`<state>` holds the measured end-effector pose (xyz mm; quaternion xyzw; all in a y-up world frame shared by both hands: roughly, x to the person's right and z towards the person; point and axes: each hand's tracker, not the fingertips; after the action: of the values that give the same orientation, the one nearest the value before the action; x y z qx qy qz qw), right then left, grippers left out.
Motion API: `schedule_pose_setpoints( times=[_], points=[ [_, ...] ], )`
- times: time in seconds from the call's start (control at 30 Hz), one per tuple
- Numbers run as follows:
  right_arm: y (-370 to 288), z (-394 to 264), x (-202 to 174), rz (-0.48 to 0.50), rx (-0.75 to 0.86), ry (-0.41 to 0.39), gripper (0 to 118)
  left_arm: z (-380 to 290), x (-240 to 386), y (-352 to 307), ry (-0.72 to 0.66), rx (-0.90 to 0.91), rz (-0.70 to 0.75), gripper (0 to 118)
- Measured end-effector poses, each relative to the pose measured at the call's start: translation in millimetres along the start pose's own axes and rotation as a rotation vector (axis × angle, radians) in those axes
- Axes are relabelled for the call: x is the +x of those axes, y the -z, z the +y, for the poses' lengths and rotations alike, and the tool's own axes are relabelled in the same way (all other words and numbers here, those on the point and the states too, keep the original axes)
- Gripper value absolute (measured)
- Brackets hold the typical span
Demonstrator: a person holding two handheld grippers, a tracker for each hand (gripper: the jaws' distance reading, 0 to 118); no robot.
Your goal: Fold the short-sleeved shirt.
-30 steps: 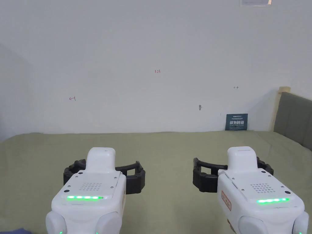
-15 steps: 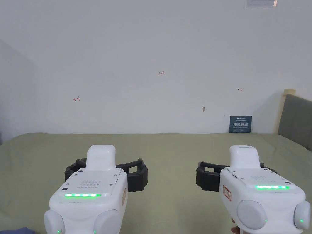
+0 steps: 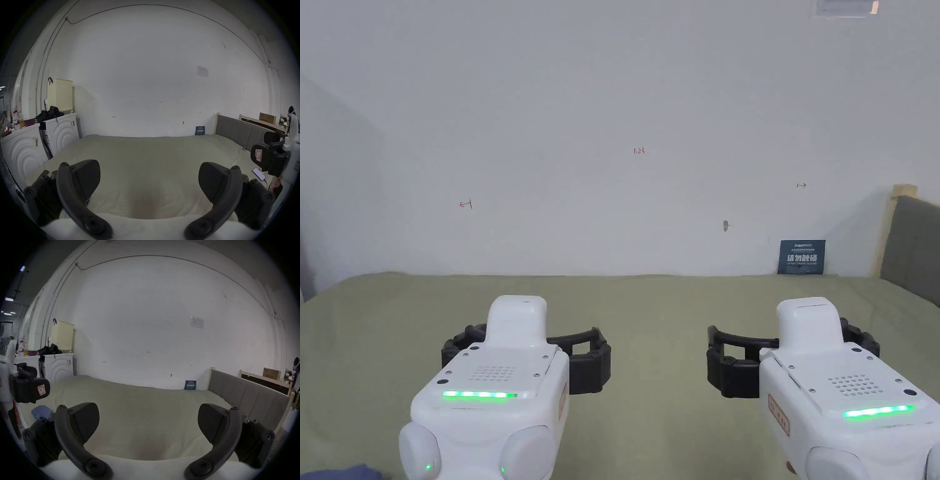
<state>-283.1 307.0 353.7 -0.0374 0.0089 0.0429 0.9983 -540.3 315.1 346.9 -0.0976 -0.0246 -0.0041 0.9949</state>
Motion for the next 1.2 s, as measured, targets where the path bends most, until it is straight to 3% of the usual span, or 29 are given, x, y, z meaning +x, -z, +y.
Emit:
schedule_pose_setpoints(
  times=[0.23,0.43,1.2],
  points=[
    [8,2,4,0.025,-0.039,0.048,118,3,-6,11,0.001,-0.006,-0.016,118],
    [5,4,-3,-0.047,-0.016,0.012,118,1,-10,15,0.002,-0.009,-0.013,118],
    [-3,5,0,-0.021,0.007,0.022,118,2,3,1,0.014,-0.011,-0.026,118]
  ],
)
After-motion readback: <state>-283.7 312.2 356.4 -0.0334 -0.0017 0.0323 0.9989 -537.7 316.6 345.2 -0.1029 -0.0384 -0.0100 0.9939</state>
